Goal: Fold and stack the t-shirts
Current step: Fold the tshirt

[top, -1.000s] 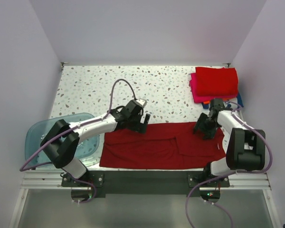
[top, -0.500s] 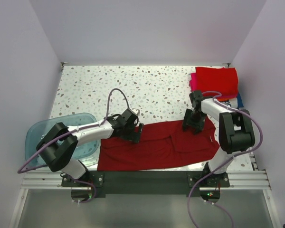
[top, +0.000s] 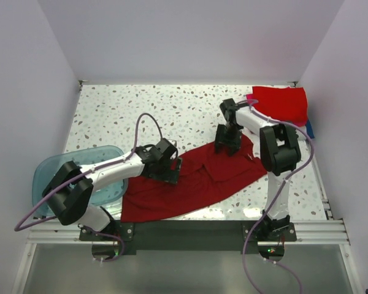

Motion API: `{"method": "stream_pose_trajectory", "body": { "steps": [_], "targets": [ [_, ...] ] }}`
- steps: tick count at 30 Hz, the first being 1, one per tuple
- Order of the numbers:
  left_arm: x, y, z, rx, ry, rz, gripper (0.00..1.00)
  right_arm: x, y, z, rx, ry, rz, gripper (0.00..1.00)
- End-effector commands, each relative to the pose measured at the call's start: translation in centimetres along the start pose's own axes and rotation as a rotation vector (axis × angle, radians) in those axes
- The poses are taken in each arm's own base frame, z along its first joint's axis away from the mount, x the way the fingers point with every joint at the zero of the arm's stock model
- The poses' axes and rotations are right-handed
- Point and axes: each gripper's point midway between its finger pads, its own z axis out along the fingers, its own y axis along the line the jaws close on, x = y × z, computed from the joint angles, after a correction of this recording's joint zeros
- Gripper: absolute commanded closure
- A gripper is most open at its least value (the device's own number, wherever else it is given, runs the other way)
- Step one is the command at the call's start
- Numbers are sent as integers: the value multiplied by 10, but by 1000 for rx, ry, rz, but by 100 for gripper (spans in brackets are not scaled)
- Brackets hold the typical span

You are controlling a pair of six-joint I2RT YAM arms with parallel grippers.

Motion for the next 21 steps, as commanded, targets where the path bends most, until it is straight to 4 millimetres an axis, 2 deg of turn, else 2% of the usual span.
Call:
{"method": "stream_pose_trajectory", "body": {
  "steps": [1,2,3,5,6,8,9,11,12,14,15,17,18,21],
  "targets": [
    [-7,-16,-12,49,20,-11,0,-53,62,48,-179,-120,-5,38],
    [-7,-18,-12,55,27,-9,0,-56,64,57,-174,-109,-4,38],
    [-6,-19,-11,58,34,-11,0,-73,75,48,-199,-147,-8,38],
    [-6,-21,-10,59,51,-8,0,-83,81,56,-196,-146,-1,37],
    [-6,-21,-10,58,54,-8,0,-102,93,46,-219,-192,-3,37],
    [-9,-23,-11,57,52,-8,0,-112,99,53,-220,-192,4,37],
    [-16,-25,-14,62,35,-12,0,-127,112,40,-257,-226,14,37],
    [-26,-29,-19,67,6,-14,0,-139,123,33,-290,-254,29,36],
    [-40,-33,-26,74,-31,-17,0,-148,131,21,-319,-286,28,36],
    [-54,-37,-31,69,-67,-20,0,-158,141,2,-370,-337,28,34],
    [-67,-40,-36,65,-101,-27,0,-164,147,-18,-401,-382,23,33],
    [-78,-44,-40,66,-126,-37,0,-168,148,-37,-414,-425,3,31],
    [-85,-46,-43,66,-144,-40,0,-169,147,-58,-429,-460,-8,31],
    [-87,-44,-40,48,-149,-47,0,-162,142,-92,-433,-506,-46,29]
  ]
}}
